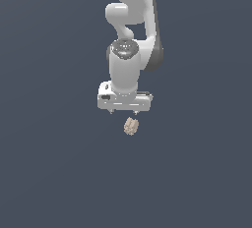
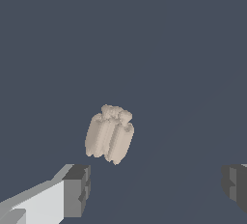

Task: Pick up the object and move it to a goal position.

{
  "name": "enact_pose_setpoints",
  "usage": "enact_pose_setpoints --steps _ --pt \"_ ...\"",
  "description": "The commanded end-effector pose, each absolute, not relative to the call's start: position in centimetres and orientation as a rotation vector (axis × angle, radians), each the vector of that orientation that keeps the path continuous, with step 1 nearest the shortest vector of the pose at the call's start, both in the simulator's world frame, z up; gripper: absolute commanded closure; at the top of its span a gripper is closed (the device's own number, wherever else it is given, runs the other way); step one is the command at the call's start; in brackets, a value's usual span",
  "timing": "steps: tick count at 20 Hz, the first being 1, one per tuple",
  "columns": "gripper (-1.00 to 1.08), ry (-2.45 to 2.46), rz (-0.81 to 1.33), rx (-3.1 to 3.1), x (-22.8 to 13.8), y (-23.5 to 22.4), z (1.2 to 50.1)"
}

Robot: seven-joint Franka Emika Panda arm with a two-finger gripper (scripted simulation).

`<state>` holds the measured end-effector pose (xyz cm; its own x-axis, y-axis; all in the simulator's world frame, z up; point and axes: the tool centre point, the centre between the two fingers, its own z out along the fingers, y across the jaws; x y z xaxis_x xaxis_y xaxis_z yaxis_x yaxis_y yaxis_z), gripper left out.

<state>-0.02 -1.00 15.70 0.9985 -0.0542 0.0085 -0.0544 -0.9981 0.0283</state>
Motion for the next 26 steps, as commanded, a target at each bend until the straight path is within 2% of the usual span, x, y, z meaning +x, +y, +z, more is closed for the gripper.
enact_pose_setpoints --steps 1,13,26 --pt "-0.92 -0.144 0.011 3.114 0.0 -0.5 14.9" --pt "-0.92 -0.487 0.003 3.100 0.2 2.0 10.3" --pt "-0.92 -0.564 -0.001 3.090 0.2 2.6 8.9"
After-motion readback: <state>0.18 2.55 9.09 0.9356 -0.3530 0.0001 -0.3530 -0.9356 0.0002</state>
